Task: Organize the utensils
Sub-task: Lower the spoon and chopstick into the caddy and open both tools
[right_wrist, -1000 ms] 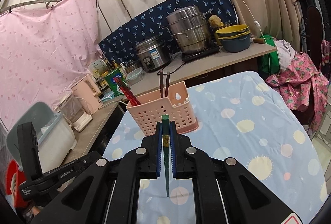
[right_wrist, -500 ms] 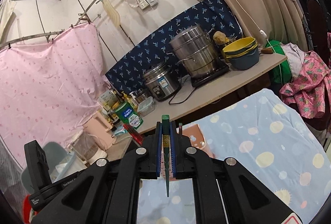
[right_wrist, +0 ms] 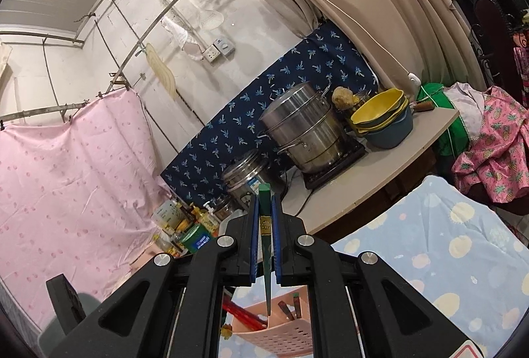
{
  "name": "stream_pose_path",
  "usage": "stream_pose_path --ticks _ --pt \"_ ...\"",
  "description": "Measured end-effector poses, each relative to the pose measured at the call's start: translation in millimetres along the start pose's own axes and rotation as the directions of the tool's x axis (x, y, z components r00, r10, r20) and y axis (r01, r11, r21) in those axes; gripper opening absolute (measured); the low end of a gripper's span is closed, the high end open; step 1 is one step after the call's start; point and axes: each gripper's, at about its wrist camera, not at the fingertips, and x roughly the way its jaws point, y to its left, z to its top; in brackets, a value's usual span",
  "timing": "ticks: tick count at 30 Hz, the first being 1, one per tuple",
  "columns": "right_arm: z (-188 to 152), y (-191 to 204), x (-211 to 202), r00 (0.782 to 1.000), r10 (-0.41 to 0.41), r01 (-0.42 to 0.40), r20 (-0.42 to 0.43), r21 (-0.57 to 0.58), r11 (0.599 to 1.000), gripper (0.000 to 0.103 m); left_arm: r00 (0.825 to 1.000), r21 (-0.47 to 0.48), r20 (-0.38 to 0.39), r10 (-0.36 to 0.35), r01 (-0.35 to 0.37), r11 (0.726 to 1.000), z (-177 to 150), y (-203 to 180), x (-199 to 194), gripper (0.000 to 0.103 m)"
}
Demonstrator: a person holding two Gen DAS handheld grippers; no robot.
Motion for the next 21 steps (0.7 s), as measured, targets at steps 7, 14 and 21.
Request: stream_pose_path --ticks 7,14,21 --pt "-13.6 4.7 30.3 0.997 -0.045 0.04 -0.061 -0.079 0.996 0.007 0.999 -0.008 -0.024 0.022 -0.022 1.0 -0.2 7.7 23.6 0.001" --pt "-36.3 4.7 51.5 0.988 -0.068 0.051 -0.135 -0.123 0.991 0.007 0.998 -0.014 -0.046 0.033 -0.034 0.999 -7.5 13.6 38.9 0.001" --pt "-48.5 5.4 58.1 0.982 -0.073 0.047 -0.173 -0.147 0.988 0.007 0.997 -0.012 -0.064 0.036 -0.037 0.999 -12.8 12.6 46.7 0.001"
